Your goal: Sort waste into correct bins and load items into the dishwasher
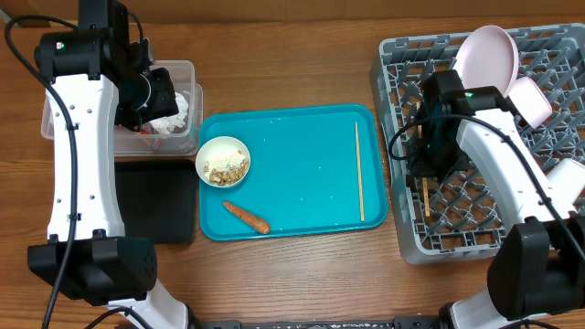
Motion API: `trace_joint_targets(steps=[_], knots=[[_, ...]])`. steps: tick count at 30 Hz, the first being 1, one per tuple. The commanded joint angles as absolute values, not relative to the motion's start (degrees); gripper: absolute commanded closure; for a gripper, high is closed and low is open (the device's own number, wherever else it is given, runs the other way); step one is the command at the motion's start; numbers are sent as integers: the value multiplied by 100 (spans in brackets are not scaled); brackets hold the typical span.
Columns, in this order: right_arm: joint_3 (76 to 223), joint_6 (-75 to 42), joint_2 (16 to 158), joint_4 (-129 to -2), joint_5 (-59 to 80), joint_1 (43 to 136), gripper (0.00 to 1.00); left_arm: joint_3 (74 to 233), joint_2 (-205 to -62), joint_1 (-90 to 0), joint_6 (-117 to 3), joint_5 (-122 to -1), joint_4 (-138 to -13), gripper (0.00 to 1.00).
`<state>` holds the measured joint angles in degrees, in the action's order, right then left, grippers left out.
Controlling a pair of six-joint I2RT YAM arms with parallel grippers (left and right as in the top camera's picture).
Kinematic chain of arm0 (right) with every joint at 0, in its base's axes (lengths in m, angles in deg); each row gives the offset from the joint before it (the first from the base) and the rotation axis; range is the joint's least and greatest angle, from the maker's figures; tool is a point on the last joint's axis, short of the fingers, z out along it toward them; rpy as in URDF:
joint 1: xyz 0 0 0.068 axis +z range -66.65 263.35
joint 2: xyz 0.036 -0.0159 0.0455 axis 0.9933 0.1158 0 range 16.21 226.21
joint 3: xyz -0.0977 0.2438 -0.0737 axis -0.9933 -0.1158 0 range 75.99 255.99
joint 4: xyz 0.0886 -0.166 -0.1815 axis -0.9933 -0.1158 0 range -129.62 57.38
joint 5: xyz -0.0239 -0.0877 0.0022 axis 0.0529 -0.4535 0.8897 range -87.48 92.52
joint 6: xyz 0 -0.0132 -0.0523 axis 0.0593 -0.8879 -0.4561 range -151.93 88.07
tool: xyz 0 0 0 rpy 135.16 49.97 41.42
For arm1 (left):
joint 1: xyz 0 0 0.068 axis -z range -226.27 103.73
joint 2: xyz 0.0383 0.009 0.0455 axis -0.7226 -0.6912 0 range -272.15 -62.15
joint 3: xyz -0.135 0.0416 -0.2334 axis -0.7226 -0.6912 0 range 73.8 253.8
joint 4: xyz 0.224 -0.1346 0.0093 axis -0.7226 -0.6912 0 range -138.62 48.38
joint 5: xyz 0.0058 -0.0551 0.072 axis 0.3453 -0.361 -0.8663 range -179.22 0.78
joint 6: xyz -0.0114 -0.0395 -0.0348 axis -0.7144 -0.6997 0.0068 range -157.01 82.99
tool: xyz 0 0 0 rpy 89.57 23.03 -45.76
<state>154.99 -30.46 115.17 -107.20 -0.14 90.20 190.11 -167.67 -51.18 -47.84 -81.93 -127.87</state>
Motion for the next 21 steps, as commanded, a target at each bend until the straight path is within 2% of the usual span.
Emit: trace_joint_targets(steps=[1,3,4,13,16,21], knots=[[15468,-3092,11497,-10707,69,9046,92,19092,-16627,-5149,-4884,-8193,-12814,56],[15468,-3092,11497,-10712,69,9046,64,19092,-16627,-5149,-4884,-8193,-12816,56],[15468,-3092,11497,-10714,69,9046,59,19092,-16627,-5149,-4884,-8190,-12816,56],[16052,-2733,11409,-10779,67,9046,49,19092,-16627,-5149,-4882,-8190,-12814,56],[16657,-2707,11280,-10578,672,9127,44,19092,-16627,-5149,-4884,-8193,-12811,56],[16631,-2722,11359,-10351,819,9538,43,19092,-16627,-5149,-4886,-8190,-12811,56]])
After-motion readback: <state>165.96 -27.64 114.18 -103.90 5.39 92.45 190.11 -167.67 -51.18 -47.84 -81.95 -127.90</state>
